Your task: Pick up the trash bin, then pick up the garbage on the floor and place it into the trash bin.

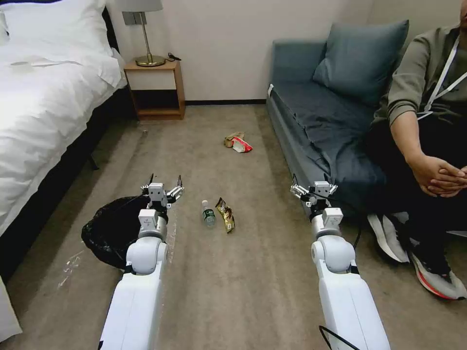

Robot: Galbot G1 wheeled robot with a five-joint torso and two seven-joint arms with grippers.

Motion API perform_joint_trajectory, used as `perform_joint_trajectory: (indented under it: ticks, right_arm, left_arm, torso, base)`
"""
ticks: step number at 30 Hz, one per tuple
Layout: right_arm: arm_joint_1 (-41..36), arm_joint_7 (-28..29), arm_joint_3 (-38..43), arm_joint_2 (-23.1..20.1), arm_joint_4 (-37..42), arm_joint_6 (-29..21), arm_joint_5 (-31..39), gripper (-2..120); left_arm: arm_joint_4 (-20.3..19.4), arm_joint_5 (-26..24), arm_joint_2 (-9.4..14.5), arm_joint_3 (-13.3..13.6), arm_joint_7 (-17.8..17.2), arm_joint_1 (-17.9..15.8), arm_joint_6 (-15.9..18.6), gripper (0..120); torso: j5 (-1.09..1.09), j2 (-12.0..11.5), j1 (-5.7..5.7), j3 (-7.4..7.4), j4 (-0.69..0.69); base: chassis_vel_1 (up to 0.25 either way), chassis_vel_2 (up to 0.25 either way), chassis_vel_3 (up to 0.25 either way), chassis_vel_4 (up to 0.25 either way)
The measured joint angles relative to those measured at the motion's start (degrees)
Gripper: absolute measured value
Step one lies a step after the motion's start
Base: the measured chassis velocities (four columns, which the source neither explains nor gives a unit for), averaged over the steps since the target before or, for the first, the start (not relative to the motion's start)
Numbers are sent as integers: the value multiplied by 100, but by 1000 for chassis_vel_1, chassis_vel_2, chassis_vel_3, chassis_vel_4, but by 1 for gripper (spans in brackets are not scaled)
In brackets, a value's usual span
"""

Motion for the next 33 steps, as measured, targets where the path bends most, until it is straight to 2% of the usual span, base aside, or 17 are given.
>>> perform_joint_trajectory:
  ticks: [2, 3, 4, 6, 7, 9, 10, 12, 14, 16, 20, 22, 26, 29, 31, 32, 33]
  right_arm:
    - [-348, -25, 153, 12, 424, 2, 46, 100]
    - [-348, -25, 153, 12, 424, 2, 46, 100]
    - [-500, -35, 223, 17, 610, 3, 67, 100]
    - [-871, -62, 389, 29, 1063, 11, 118, 100]
    - [-871, -62, 389, 29, 1063, 11, 118, 100]
    - [-1269, -91, 569, 39, 1551, 19, 170, 100]
    - [-1269, -91, 569, 39, 1551, 19, 170, 100]
    - [-1634, -118, 730, 51, 1997, 27, 220, 100]
    - [-1817, -130, 815, 56, 2219, 30, 244, 100]
    - [-2075, -151, 786, -22, 2532, -69, 464, 100]
    - [-2147, -317, 569, -190, 2529, -93, 677, 100]
    - [-2138, -683, 450, -313, 2270, 188, 731, 100]
    - [-2096, -1059, 319, -384, 1899, 523, 733, 100]
    - [-2068, -1104, 270, -384, 1802, 609, 730, 100]
    - [-2015, -1113, 198, -374, 1653, 772, 675, 100]
    - [-1975, -1102, 174, -372, 1556, 901, 633, 100]
    - [-1975, -1102, 174, -372, 1556, 901, 633, 100]
  left_arm:
    - [-466, -279, 190, -199, -46, 269, 139, 100]
    - [-466, -279, 190, -199, -46, 269, 139, 100]
    - [-644, -386, 263, -276, -66, 370, 192, 100]
    - [-1124, -675, 459, -481, -111, 646, 338, 100]
    - [-1124, -675, 459, -481, -111, 646, 338, 100]
    - [-1657, -995, 680, -713, -163, 952, 499, 100]
    - [-1657, -995, 680, -713, -163, 952, 499, 100]
    - [-1941, -1255, 775, -800, -13, 1127, 656, 100]
    - [-1970, -1319, 785, -800, 94, 1173, 725, 100]
    - [-1986, -1367, 800, -815, 244, 1232, 784, 100]
    - [-1981, -1400, 812, -854, 461, 1333, 821, 100]
    - [-1954, -1398, 839, -915, 723, 1437, 834, 100]
    - [-1910, -1364, 881, -1011, 1037, 1510, 845, 100]
    - [-1888, -1368, 892, -1036, 1081, 1511, 845, 100]
    - [-1888, -1420, 892, -1045, 902, 1539, 880, 100]
    - [-1919, -1489, 870, -1033, 660, 1570, 947, 100]
    - [-1919, -1489, 870, -1033, 660, 1570, 947, 100]
  torso:
    - [-1, 0, 0, -1, 0]
    - [-1, 0, 0, -1, 0]
    - [-1, 0, 0, 0, 0]
    - [-1, 0, 0, -1, 0]
    - [-1, 0, 0, -1, 0]
    - [-1, 0, 0, -1, 0]
    - [-1, 0, 0, -1, 0]
    - [3, 2, -1, -2, 2]
    - [-2, 2, 0, -1, 0]
    - [-2, 2, 0, -2, -7]
    - [0, 2, 0, -1, -1]
    - [0, 1, 0, -1, 1]
    - [0, 1, 0, -1, 0]
    - [0, 1, -1, -1, 0]
    - [0, 1, 0, -1, 0]
    - [0, 1, 0, -1, 1]
    - [0, 1, 0, -1, 1]
  base:
    - [0, 0, 0, 0]
    - [0, 0, 0, 0]
    - [0, 0, 0, 0]
    - [0, 0, 0, 0]
    - [0, 0, 0, 0]
    - [0, 0, 0, 0]
    - [0, 0, 0, 0]
    - [0, 0, 0, 0]
    - [0, 0, 0, 0]
    - [0, 0, 0, 0]
    - [0, 0, 0, 0]
    - [0, 0, 0, 0]
    - [0, 0, 0, 0]
    - [0, 0, 0, 0]
    - [0, 0, 0, 0]
    - [0, 0, 0, 0]
    - [0, 0, 0, 0]
